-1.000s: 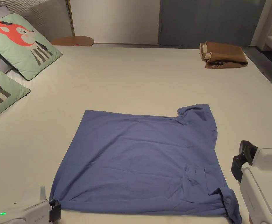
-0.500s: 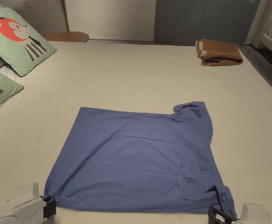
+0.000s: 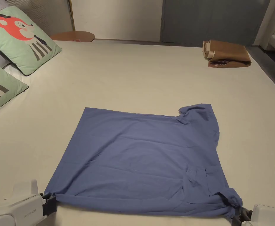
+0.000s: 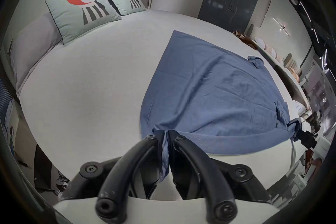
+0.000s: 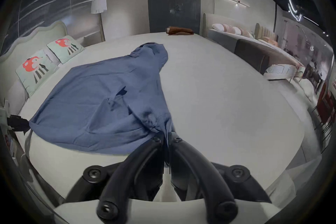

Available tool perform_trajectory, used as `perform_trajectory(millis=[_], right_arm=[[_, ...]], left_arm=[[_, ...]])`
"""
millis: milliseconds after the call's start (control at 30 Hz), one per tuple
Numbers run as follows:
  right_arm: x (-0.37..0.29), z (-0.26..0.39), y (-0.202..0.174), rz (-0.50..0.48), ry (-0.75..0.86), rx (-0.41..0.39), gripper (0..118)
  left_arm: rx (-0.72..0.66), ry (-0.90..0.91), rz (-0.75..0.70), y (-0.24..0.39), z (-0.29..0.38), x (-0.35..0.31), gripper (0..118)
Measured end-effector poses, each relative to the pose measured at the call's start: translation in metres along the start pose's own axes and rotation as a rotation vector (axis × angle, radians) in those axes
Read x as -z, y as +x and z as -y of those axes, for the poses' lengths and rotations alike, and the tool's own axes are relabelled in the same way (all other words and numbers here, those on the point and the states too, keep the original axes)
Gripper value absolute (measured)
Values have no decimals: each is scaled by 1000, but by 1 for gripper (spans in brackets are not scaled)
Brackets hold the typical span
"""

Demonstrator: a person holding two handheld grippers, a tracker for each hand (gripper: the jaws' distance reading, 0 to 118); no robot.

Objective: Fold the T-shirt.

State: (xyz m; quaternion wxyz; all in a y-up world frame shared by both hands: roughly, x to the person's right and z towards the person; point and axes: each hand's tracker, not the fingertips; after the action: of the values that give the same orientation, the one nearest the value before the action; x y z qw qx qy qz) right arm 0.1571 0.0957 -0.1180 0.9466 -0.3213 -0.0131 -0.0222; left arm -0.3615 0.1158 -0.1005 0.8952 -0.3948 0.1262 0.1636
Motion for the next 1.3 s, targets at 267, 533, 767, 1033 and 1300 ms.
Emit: perform_trajectory(millis=[267,533,767,1033,1300], right_arm=[[14,-55,13,15,124,35,3],[54,-117,2,30,178,11,3],[124,-144,-4,53,115,-26,3],[192,-161,-12,63,-73,-63,3],[200,-148,-1,40,-147,51,6]], left_arm=[[-25,95,36,9,-63,3,2],[23,140,35,38,-130,36,2],[104,73,-10,60,-164,106,2],[150,-58,-80,76,-161,170,2],[149,-74,-86,80,-156,173,23]])
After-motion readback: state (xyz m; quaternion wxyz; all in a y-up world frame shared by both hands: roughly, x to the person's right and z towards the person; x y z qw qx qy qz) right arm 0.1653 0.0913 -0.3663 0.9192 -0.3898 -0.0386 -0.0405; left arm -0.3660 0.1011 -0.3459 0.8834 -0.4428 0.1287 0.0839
